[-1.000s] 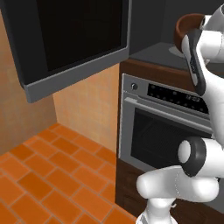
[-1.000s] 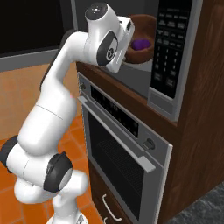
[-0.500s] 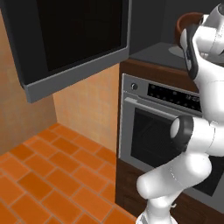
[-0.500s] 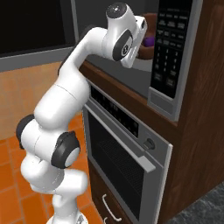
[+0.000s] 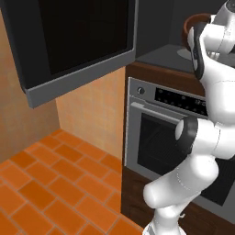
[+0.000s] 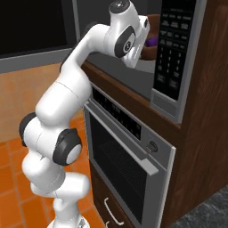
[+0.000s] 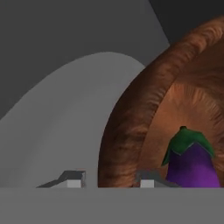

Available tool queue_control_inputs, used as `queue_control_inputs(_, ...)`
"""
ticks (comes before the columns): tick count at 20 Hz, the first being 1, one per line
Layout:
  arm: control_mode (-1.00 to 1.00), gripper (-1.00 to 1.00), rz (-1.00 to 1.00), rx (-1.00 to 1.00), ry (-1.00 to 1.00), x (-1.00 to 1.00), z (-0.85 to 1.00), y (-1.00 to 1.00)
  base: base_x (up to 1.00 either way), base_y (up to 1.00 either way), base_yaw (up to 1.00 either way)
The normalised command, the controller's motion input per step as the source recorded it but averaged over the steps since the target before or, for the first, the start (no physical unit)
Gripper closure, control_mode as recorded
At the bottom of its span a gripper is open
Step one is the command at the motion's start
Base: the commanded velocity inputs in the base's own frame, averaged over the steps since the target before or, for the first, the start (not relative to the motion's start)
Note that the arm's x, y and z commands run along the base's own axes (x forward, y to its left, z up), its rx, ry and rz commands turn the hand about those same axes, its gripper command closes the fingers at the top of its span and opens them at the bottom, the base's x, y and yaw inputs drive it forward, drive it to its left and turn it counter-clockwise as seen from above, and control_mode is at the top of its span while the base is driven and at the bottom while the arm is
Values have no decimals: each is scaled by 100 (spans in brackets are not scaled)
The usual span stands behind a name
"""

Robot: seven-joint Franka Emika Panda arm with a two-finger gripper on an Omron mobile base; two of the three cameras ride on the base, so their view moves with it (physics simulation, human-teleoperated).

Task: Pick the eggplant from the sink and place it in the bowl. Then pick the bowl and place it in the microwave. Then close the microwave door and press the start button.

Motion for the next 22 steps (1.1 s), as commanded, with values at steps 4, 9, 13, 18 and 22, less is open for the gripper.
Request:
queue_control_inputs(4, -100, -100, 0, -6, -44, 0, -18, 0, 0, 0, 0)
queue_control_inputs(9, -100, -100, 0, -12, -76, -9, 0, 11, 0, 0, 0)
queue_control_inputs(13, -100, -100, 3, -3, -11, -72, 27, 46, 0, 0, 0)
queue_control_inputs(18, -100, -100, 12, -1, -2, -100, 52, 54, 0, 0, 0)
queue_control_inputs(22, -100, -100, 9, -1, -3, -100, 45, 58, 0, 0, 0)
